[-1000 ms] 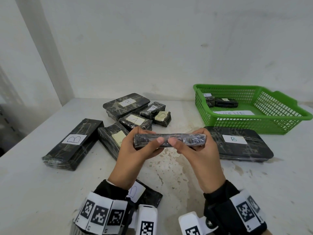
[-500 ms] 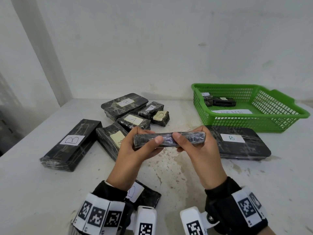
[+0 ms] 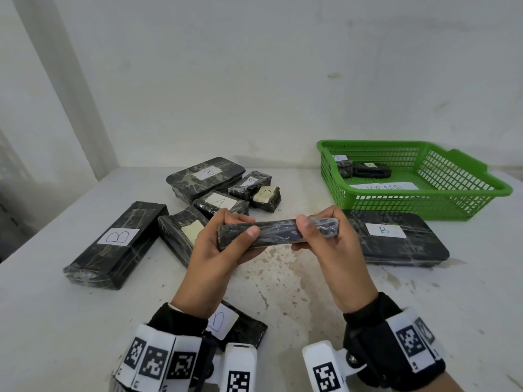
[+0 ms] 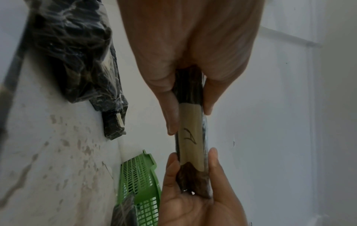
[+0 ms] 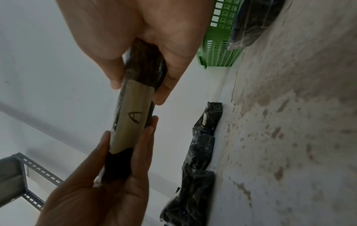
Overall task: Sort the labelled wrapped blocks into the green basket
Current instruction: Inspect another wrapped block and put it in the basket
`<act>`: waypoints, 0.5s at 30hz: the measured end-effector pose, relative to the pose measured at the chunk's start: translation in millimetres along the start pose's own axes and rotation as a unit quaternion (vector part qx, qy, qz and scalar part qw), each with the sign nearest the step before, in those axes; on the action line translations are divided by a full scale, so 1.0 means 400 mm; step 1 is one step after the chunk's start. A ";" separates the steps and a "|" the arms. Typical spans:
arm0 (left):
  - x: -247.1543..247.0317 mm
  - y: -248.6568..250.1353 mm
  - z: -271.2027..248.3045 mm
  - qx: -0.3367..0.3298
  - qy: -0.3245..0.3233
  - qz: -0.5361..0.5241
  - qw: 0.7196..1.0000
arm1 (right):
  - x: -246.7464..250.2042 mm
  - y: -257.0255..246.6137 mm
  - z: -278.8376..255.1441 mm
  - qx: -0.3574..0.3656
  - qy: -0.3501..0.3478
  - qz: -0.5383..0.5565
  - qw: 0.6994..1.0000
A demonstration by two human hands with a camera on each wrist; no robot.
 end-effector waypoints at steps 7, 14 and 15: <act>0.018 0.001 0.005 0.021 0.028 -0.043 0.998 | -0.006 0.017 -0.001 -0.014 -0.021 0.023 0.999; 0.015 0.018 0.013 0.044 0.001 -0.111 0.993 | 0.001 -0.015 0.006 0.007 -0.054 0.009 0.998; 0.018 0.017 0.013 0.042 0.009 -0.102 0.994 | 0.005 -0.009 0.009 -0.003 -0.054 0.031 0.998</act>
Point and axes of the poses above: each hand's wrist, its own z-axis towards the middle knuckle, its own x-axis out of the back of the hand, y = z × x, the point moved 10 cm from there along z, towards the middle knuckle, and after that the axes turned 1 degree about z, right-handed, at the moved point
